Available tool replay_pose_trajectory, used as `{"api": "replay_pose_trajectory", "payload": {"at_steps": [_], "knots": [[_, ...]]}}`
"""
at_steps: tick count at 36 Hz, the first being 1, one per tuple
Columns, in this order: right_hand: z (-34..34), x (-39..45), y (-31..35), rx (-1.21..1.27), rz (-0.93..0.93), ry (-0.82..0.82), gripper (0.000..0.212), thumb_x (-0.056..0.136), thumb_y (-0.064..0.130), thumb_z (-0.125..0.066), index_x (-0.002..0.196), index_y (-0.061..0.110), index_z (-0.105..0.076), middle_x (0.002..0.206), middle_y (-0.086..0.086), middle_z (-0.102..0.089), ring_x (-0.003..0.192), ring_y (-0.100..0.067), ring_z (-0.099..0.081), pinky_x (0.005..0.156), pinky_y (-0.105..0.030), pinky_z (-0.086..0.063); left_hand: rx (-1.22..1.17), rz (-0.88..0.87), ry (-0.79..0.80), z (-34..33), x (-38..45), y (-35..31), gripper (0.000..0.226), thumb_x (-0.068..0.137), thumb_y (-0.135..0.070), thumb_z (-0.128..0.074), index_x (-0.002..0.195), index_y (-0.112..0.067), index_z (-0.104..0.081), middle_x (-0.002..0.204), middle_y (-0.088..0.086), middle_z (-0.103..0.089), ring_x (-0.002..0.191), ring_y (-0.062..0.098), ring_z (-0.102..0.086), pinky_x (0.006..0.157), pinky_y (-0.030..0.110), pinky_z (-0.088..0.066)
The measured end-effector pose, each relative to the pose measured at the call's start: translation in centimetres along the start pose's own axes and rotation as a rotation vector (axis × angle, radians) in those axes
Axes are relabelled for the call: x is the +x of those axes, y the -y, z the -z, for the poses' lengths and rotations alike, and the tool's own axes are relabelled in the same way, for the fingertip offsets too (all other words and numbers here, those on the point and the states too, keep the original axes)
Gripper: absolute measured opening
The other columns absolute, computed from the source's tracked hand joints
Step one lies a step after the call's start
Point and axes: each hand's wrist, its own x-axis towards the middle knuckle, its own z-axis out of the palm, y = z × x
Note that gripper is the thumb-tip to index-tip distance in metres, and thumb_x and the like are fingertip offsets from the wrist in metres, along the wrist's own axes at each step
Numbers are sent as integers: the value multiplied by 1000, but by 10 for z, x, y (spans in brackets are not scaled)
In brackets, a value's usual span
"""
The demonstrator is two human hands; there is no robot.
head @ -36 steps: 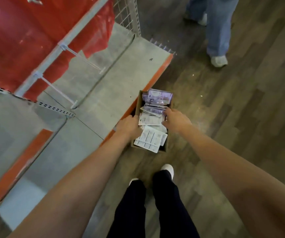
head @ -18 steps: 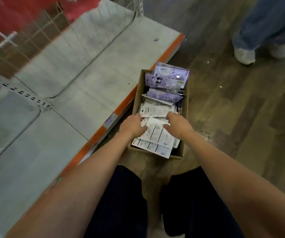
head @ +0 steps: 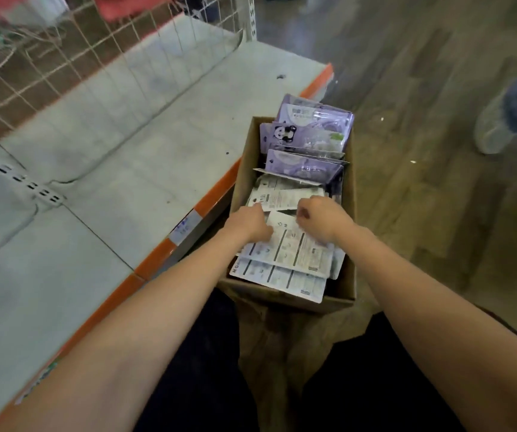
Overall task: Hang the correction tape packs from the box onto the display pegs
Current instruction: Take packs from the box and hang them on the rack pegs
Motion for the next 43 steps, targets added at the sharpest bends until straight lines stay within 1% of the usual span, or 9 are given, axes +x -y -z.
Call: {"api": "replay_pose_trajectory", "payload": {"at_steps": [6, 10, 16, 20, 25, 29, 36, 40, 43], "knots": [[6, 7, 11, 131, -26, 57, 25, 96, 34, -52, 111, 15, -58, 111, -6, -61, 91, -19, -50, 77, -31, -41, -501, -12, -214, 22, 8, -1, 38, 84, -7, -64, 121, -9, -53, 118, 5, -57, 108, 20, -54, 81, 26, -41], [15, 9, 16, 384, -30, 68, 40, 93, 36, -60, 127, 16, -52, 108, 2, -52, 97, -15, -50, 79, -27, -38, -781, -53, -393, 36, 8, 2, 28, 80, 0, -70, 106, -7, -60, 100, 4, -63, 89, 15, -59, 78, 28, -48], [18, 14, 19, 630, -67, 33, 14, 93, 14, -59, 106, 16, -53, 110, -3, -59, 105, -23, -58, 89, -37, -46, -928, -20, -606, 38, 6, 9, 27, 82, -6, -71, 99, -14, -52, 85, -6, -58, 78, 9, -57, 79, 26, -51], [25, 15, 18, 878, -156, -80, 17, 96, 9, -55, 111, 14, -51, 119, -7, -61, 106, -23, -60, 80, -33, -50, -996, 53, -447, 34, 5, 9, 43, 84, -20, -72, 116, -11, -45, 103, -1, -57, 92, 12, -56, 78, 22, -45], [37, 10, 24, 1184, -149, -118, 16, 97, 5, -51, 111, 13, -51, 116, -5, -62, 104, -21, -61, 84, -36, -53, -1069, -100, -164, 25, -6, 4, 45, 82, -23, -74, 119, -12, -52, 123, 5, -63, 105, 19, -65, 92, 40, -54], [39, 5, 30, 1276, -151, -95, 14, 100, 6, -43, 102, 12, -55, 102, -2, -65, 92, -17, -63, 73, -29, -54, -1096, -180, -182, 24, -15, 1, 36, 86, -11, -67, 121, -15, -58, 123, 8, -65, 107, 21, -66, 89, 38, -55], [34, 8, 26, 1114, -232, -81, 24, 100, 3, -40, 114, 2, -59, 92, -8, -67, 74, -14, -62, 70, -26, -51, -1038, -71, -285, 30, -18, 20, 30, 89, -6, -63, 119, -10, -57, 125, 9, -63, 110, 25, -63, 93, 39, -52], [23, 13, 20, 507, -150, -4, 28, 95, 13, -54, 120, 2, -60, 117, -11, -64, 102, -25, -60, 85, -33, -48, -1094, 31, -316, 32, -17, 37, 30, 91, -9, -62, 121, -10, -57, 125, 8, -64, 108, 24, -63, 94, 40, -51], [10, 8, 19, 62, -123, 233, 51, 90, 26, -65, 134, 7, -49, 136, -10, -53, 120, -28, -51, 98, -37, -44, -1138, 57, -329, 34, -18, 45, 31, 93, -7, -60, 123, -11, -58, 124, 5, -64, 98, 17, -62, 75, 25, -51]]}}
